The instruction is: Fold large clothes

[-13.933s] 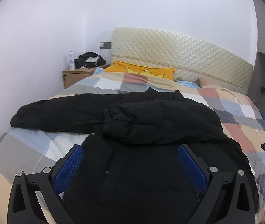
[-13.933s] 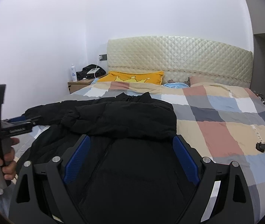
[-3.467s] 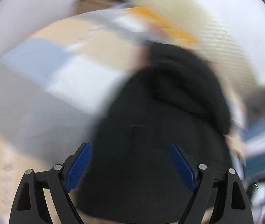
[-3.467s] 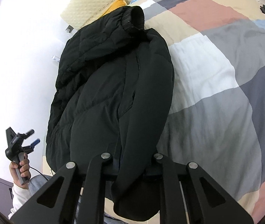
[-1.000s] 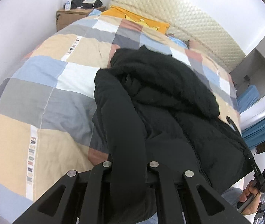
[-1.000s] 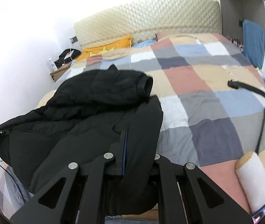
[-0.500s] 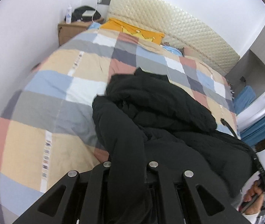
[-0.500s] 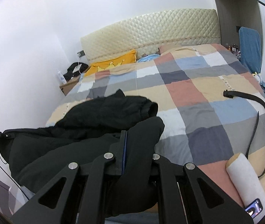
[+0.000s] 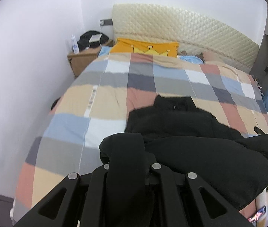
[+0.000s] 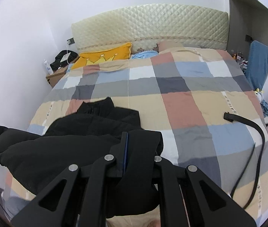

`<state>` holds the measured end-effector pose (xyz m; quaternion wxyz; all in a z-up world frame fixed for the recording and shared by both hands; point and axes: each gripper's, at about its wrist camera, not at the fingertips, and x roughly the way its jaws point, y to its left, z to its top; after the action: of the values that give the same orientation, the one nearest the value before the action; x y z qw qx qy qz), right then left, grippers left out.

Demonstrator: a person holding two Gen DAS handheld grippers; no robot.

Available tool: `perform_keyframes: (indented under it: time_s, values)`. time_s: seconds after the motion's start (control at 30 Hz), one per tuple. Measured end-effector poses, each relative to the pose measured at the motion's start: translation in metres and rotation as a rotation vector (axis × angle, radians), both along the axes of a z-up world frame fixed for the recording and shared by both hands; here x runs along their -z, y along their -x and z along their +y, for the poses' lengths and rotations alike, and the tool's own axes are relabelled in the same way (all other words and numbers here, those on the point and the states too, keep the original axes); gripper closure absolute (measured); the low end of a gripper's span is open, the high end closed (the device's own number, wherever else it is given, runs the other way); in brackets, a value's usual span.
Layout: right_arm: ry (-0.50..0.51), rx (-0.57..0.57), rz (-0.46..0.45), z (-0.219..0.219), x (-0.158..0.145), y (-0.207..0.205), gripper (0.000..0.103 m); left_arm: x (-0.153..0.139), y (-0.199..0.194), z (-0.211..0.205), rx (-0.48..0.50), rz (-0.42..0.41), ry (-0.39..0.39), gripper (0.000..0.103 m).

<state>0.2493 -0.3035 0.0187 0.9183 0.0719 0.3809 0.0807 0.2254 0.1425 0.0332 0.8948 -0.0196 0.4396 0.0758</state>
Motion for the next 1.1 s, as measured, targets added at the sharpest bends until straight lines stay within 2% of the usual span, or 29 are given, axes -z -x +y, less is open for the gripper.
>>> perform_keyframes:
  time_s: [0.17, 0.3, 0.4, 0.5, 0.6, 0.67, 0.77, 0.9, 1.03, 1.1]
  values:
    - [0.013, 0.04, 0.017, 0.005, 0.015, -0.054, 0.093, 0.009, -0.055, -0.003, 0.006, 0.03, -0.024, 0.091]
    - [0.038, 0.096, 0.037, 0.015, 0.036, -0.1, 0.092, 0.029, -0.113, -0.003, 0.026, 0.085, -0.051, 0.09]
    - [0.05, 0.115, 0.042, 0.019, 0.048, -0.128, 0.092, 0.046, -0.144, 0.0, 0.07, 0.093, -0.049, 0.09]
    - [0.055, 0.127, 0.058, 0.019, 0.069, -0.159, 0.092, 0.059, -0.169, 0.009, 0.114, 0.087, -0.01, 0.09]
    - [0.056, 0.14, 0.067, 0.023, 0.084, -0.185, 0.092, 0.081, -0.205, 0.02, 0.091, 0.137, 0.05, 0.089]
    - [0.081, 0.146, 0.062, 0.03, 0.093, -0.201, 0.092, 0.092, -0.223, 0.023, 0.076, 0.152, 0.062, 0.089]
    - [0.08, 0.176, 0.043, 0.035, 0.109, -0.22, 0.092, 0.11, -0.243, 0.024, 0.057, 0.145, 0.062, 0.089]
    - [0.1, 0.189, 0.082, 0.044, 0.141, -0.238, 0.092, 0.14, -0.26, 0.021, 0.055, 0.161, 0.052, 0.089]
    - [0.095, 0.157, 0.061, 0.039, 0.168, -0.231, 0.092, 0.159, -0.264, 0.027, 0.054, 0.17, 0.129, 0.089]
    - [0.047, 0.165, 0.058, 0.033, 0.173, -0.225, 0.092, 0.161, -0.262, 0.025, 0.071, 0.179, 0.128, 0.089]
